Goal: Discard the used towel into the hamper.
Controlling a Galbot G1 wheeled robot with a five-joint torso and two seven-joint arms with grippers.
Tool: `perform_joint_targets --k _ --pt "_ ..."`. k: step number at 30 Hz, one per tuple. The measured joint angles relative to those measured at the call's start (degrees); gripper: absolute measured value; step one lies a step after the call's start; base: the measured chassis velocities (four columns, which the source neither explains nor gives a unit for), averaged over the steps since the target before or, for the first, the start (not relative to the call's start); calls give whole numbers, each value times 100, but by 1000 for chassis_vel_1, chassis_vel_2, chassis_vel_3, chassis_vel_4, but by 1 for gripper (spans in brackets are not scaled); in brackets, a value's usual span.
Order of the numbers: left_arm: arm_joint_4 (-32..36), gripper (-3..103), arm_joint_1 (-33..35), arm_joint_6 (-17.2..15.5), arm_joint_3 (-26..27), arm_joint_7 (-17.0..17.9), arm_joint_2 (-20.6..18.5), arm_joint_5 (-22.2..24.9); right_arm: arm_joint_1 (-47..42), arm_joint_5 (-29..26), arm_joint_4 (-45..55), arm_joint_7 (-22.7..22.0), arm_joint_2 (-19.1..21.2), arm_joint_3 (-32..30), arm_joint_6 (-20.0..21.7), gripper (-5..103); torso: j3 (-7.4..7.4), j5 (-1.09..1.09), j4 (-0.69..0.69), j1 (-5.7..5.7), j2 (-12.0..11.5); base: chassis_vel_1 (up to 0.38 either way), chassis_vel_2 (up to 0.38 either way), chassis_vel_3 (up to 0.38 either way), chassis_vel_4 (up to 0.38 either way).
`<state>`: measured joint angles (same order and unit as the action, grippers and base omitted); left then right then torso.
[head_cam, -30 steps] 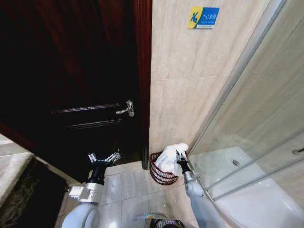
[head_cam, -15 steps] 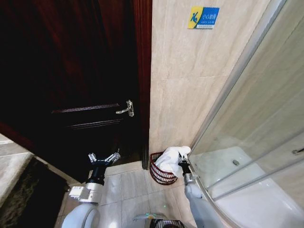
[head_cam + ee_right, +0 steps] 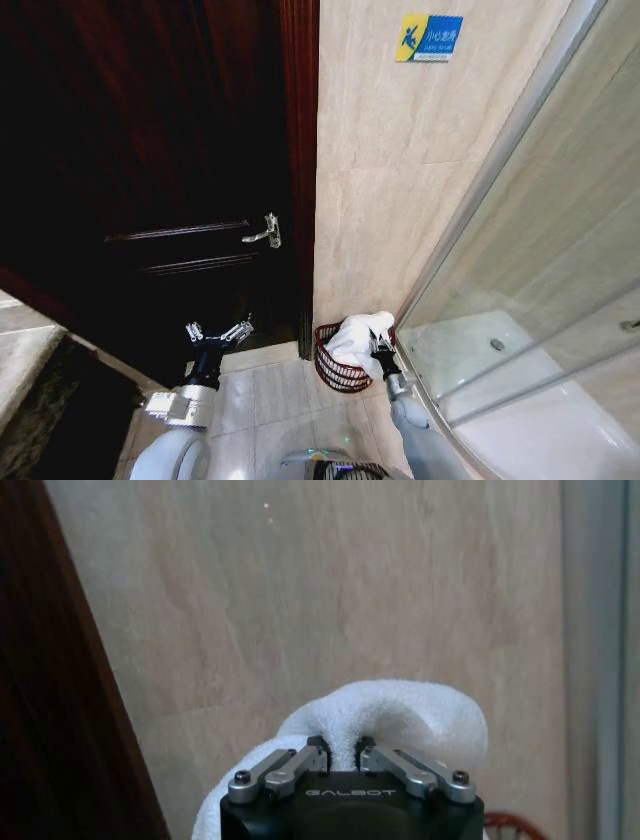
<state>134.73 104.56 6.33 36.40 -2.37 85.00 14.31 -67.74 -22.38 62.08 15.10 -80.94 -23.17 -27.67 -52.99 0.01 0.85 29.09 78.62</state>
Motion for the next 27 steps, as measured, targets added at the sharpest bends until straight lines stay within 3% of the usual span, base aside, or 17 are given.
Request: perform_joint_targets --k 5,9,17,22,27 --pt "0 100 -1 0 0 0 0 0 -141 -36 -12 3 59 75 192 12 -2 -1 0 9 -2 -114 146 127 -115" --pt "0 100 -1 0 0 0 0 0 -187 90 -102 -11 121 83 594 12 -2 -3 -4 4 -2 -67 27 22 -15" --pt "0 100 0 0 0 0 0 0 368 173 -476 112 341 48 1682 12 0 -2 0 -3 1 59 -16 -23 6" --pt "0 100 0 0 0 0 0 0 754 477 -865 426 416 26 2032 12 -1 -2 -2 2 0 0 0 0 0" --pt "0 100 0 0 0 0 0 0 1029 696 -1285 694 448 57 2111 12 -1 -1 -1 2 0 0 0 0 0"
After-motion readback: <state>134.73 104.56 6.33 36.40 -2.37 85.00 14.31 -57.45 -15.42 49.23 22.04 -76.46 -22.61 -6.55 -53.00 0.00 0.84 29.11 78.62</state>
